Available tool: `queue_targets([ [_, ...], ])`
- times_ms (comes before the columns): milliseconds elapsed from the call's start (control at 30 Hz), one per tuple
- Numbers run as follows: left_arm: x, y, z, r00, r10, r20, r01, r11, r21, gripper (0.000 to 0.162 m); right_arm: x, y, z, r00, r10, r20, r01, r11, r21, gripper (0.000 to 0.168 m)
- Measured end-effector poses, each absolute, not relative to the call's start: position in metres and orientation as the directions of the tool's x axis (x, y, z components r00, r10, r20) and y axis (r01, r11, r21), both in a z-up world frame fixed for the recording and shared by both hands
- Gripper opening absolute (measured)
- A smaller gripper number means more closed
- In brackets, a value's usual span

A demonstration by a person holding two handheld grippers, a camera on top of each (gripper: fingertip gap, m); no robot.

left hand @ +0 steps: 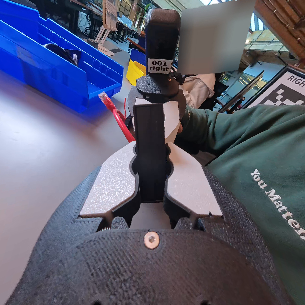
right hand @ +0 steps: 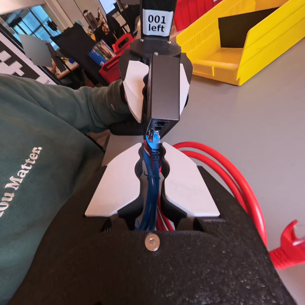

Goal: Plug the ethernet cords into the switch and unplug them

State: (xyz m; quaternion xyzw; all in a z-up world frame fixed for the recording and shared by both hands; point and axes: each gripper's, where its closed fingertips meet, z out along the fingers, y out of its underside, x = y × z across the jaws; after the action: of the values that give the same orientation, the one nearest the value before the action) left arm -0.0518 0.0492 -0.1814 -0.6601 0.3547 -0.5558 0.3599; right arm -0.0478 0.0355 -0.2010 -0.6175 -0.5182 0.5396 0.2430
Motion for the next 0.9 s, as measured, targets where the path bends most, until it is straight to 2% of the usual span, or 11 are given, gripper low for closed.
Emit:
queue_targets([
  [367,-0.051,0.054,-0.174,0.175,-0.857,0.485,0.004,-0.492,-0.871,0.03,-0.052,0.044,-0.194,-0.048,0.896,-0.442,0.301,-0.409,-0.862,0.015],
  [633,-0.043,0.05,-0.177,0.287,-0.917,0.277,-0.09,-0.313,-0.945,0.031,-0.051,0.047,-0.209,0.061,0.909,-0.413,0.366,-0.405,-0.838,0.015],
  [767,-0.044,0.051,-0.175,0.294,-0.918,0.265,-0.075,-0.298,-0.952,0.031,-0.051,0.049,-0.208,0.067,0.92,-0.385,0.36,-0.382,-0.851,0.015],
  [867,-0.045,0.051,-0.174,0.325,-0.931,0.165,-0.103,-0.209,-0.973,0.031,-0.051,0.052,-0.21,0.079,0.916,-0.392,0.353,-0.394,-0.849,0.015],
  [900,-0.046,0.046,-0.164,0.297,-0.947,0.122,-0.075,-0.15,-0.986,0.031,-0.046,0.063,-0.218,0.147,0.919,-0.366,0.359,-0.394,-0.846,0.014],
])
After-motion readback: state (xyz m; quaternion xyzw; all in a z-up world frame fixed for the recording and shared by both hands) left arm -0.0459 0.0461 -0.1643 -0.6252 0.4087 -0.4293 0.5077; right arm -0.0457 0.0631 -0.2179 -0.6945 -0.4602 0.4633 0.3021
